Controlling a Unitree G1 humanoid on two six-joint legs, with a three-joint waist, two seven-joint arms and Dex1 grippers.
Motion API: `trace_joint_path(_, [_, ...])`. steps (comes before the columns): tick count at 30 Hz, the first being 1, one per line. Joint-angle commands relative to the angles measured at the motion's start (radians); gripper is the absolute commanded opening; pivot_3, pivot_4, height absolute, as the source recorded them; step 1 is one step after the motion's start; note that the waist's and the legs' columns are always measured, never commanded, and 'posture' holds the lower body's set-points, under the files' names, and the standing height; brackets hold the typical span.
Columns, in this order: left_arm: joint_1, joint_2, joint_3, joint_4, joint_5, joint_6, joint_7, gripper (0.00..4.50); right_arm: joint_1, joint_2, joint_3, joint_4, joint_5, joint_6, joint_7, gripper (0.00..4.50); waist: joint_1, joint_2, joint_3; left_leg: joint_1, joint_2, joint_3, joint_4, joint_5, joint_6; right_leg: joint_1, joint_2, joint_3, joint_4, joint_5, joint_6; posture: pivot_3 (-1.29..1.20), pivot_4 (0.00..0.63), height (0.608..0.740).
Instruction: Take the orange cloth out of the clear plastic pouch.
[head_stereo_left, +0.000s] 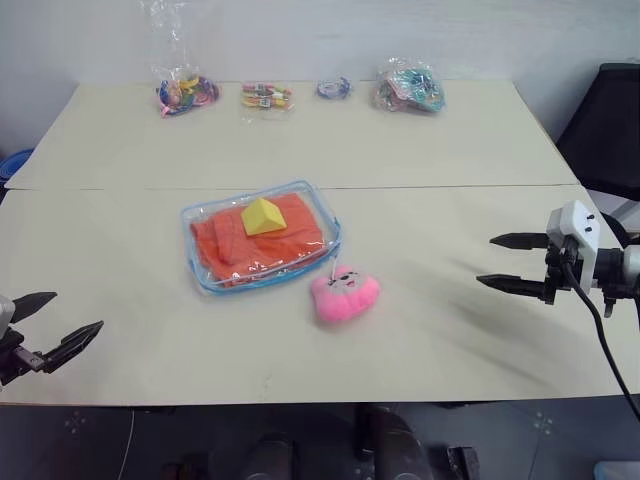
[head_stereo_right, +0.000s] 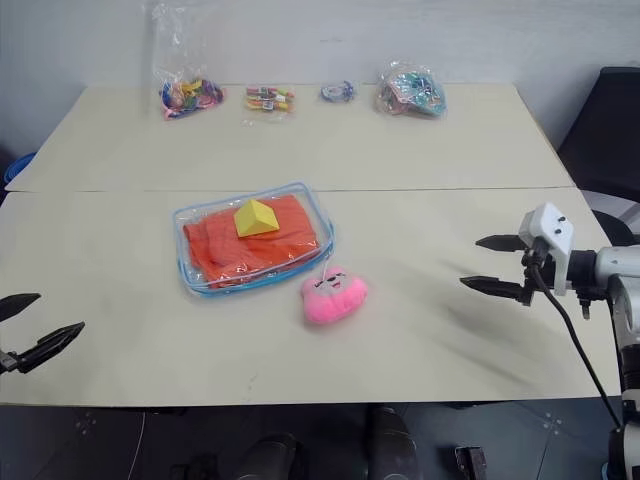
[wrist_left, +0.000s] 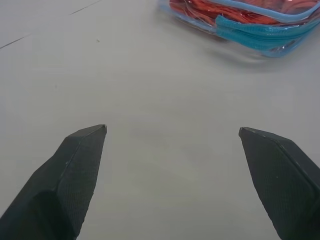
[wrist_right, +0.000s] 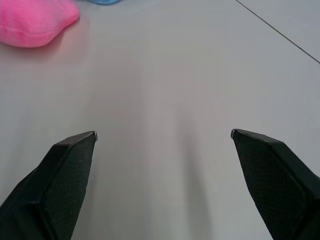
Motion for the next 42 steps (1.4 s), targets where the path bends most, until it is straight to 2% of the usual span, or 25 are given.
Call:
trace_joint_path(1, [0.006,0.005,0.01,-0.024,0.011,-0.021,-0.003,4.5,-0.002,-0.001,-0.042,-0.007,0.018,-0.019,-0.004,4.48,0.0,0.0,0.0,0.0,0.0,0.0,0.0,0.0,0.0,0.0,0.0,0.0,0.0,0.0,0.0,0.0,0.15,0.74])
trace_joint_path(10, [0.0,-0.003,0.006,-0.033,0.006,0.029,0.032,4.5,-0.012,0.009,-0.023,0.02,-0.014,-0.053,-0.034,4.48,0.0,0.0,0.0,0.0,0.0,0.0,0.0,0.0,0.0,0.0,0.0,0.0,0.0,0.0,0.0,0.0,0.15,0.74])
trace_joint_path(22, [-0.037,-0.018,0.002,-0.049,-0.039,0.058,0.039,4.5,-0.029,0.02,-0.03,0.02,0.017,0.009,-0.024,4.48,0.001,0.0,0.0,0.0,0.0,0.001,0.0,0.0,0.0,0.0,0.0,0.0,0.001,0.0,0.0,0.0,0.15,0.74])
trace_joint_path(30, [-0.154,-0.002,-0.033,-0.108,-0.158,0.173,0.061,4.5,0.01,0.042,-0.047,-0.177,0.116,0.153,-0.034,4.48,0.002,0.0,0.0,0.0,0.0,0.001,0.001,0.0,0.0,0.0,0.0,0.0,0.002,0.0,0.0,0.0,0.15,0.74])
trace_joint_path(33, [-0.329,0.058,-0.165,-0.086,-0.173,0.212,0.066,4.5,0.022,0.08,-0.043,-0.336,0.173,0.221,-0.083,4.48,0.013,0.0,0.0,0.0,0.0,-0.001,0.003,0.0,0.0,0.0,-0.001,-0.001,0.004,0.0,0.0,0.0,0.15,0.74])
trace_joint_path(36, [-0.545,0.094,-0.35,-0.011,-0.148,0.21,0.029,4.5,0.031,0.117,-0.028,-0.487,0.238,0.299,-0.125,4.48,0.019,0.0,0.0,0.001,-0.002,-0.001,0.004,0.0,-0.001,0.001,-0.002,0.0,0.005,0.0,-0.001,0.0,0.15,0.74])
trace_joint_path(42, [-0.945,0.065,-0.7,0.315,0.034,0.068,-0.098,4.5,0.028,0.184,0.015,-0.692,0.305,0.382,-0.219,4.48,0.005,0.0,0.0,0.0,-0.007,0.0,0.003,0.0,-0.001,0.0,0.001,-0.003,0.005,0.0,-0.001,0.0,0.15,0.74])
